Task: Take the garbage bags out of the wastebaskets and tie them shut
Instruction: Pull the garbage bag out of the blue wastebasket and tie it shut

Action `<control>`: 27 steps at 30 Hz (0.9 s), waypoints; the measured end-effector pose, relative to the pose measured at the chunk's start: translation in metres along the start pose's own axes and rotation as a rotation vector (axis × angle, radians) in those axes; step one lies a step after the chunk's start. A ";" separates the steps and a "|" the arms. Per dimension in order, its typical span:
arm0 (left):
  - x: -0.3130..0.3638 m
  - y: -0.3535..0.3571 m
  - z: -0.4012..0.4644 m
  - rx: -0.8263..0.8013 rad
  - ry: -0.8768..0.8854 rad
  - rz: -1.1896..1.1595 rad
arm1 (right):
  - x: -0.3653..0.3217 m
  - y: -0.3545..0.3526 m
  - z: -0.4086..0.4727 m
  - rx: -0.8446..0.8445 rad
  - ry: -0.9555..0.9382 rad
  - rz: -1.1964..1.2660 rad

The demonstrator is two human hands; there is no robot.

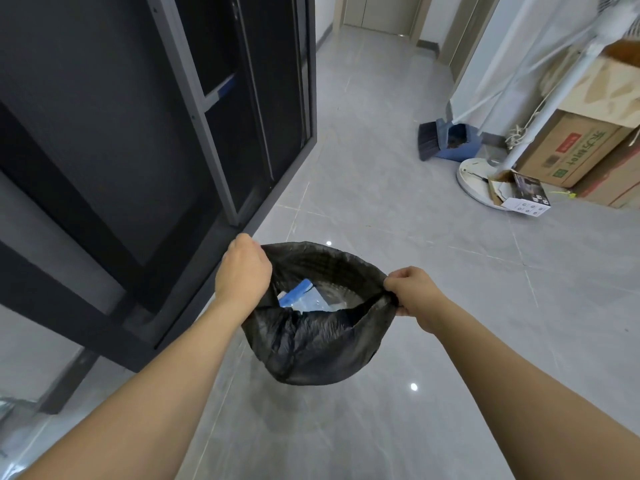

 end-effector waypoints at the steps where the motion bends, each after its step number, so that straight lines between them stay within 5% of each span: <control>1: -0.002 -0.003 0.002 0.005 -0.069 -0.054 | -0.001 0.000 -0.001 -0.026 0.022 0.005; 7: -0.021 -0.017 0.010 0.074 -0.424 -0.274 | -0.010 -0.008 -0.008 -0.022 0.055 -0.108; 14: -0.006 0.011 0.008 -0.232 -0.379 -0.184 | -0.028 -0.014 -0.011 -0.015 -0.017 -0.050; 24: 0.020 -0.007 -0.006 -0.544 0.043 0.516 | -0.023 -0.027 -0.011 0.010 0.021 -0.068; 27: 0.009 -0.007 0.000 -0.500 -0.217 0.236 | -0.026 -0.022 -0.011 0.030 0.022 0.018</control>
Point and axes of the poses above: each hand's wrist, its own z-axis towards the middle knuckle, its own y-axis out of the palm, x = y × z, the point moved 10 cm from there along z, towards the middle knuckle, and after that the axes turned 12 degrees about x, right-handed, at the moved point
